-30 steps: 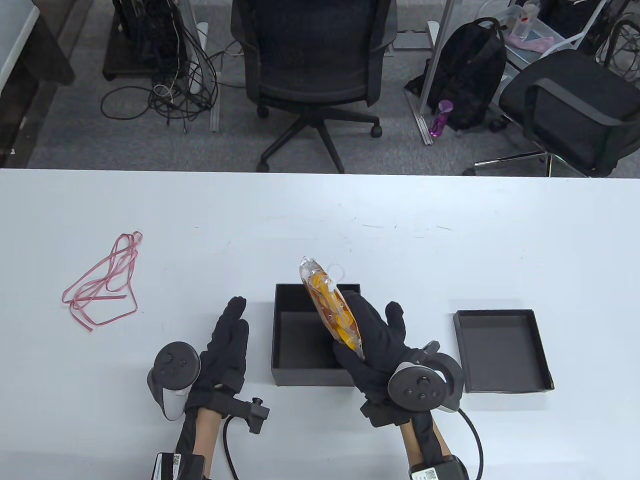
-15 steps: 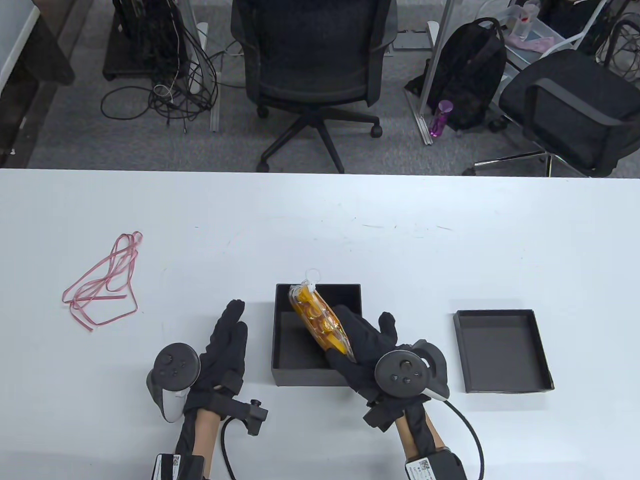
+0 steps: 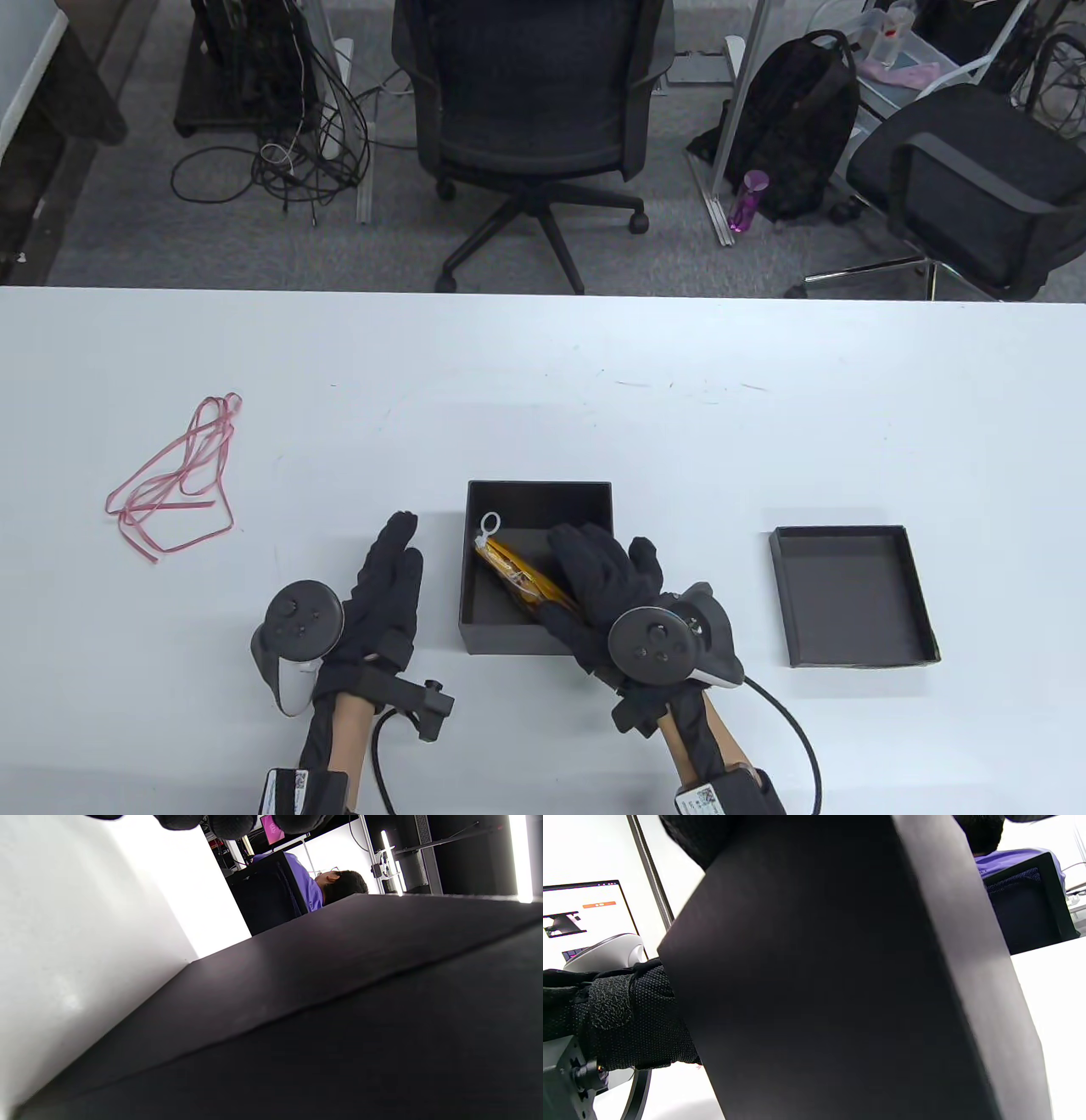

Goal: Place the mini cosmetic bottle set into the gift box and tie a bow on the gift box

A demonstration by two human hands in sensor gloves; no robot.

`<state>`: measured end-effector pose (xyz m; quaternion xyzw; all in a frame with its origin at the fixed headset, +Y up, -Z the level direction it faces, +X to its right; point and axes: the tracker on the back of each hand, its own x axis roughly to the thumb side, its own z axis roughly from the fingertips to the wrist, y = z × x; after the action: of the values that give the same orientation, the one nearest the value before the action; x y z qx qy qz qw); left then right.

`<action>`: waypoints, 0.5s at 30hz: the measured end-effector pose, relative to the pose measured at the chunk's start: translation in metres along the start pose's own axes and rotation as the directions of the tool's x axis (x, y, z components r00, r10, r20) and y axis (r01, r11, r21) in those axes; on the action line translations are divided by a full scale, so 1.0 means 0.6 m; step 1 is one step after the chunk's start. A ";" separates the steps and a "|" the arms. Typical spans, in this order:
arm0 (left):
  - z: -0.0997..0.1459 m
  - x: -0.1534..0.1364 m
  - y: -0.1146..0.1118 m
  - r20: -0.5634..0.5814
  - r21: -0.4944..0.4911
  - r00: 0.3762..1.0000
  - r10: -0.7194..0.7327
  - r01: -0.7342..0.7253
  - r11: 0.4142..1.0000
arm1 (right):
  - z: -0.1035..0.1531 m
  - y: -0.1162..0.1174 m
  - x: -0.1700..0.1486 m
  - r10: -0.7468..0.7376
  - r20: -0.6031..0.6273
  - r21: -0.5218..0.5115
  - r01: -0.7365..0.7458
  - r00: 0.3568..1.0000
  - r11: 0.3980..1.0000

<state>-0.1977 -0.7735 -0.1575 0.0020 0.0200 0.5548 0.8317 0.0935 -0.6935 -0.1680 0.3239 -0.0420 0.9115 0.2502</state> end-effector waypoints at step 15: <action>-0.002 -0.003 -0.003 -0.023 -0.017 1.000 -0.015 0.014 1.000 | 0.065 -0.082 -0.151 0.394 -0.559 0.142 -0.384 0.730 0.913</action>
<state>-0.1967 -0.7762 -0.1585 -0.0114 0.0249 0.5490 0.8354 0.1998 -0.6991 -0.1970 0.0189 -0.0236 0.9982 0.0523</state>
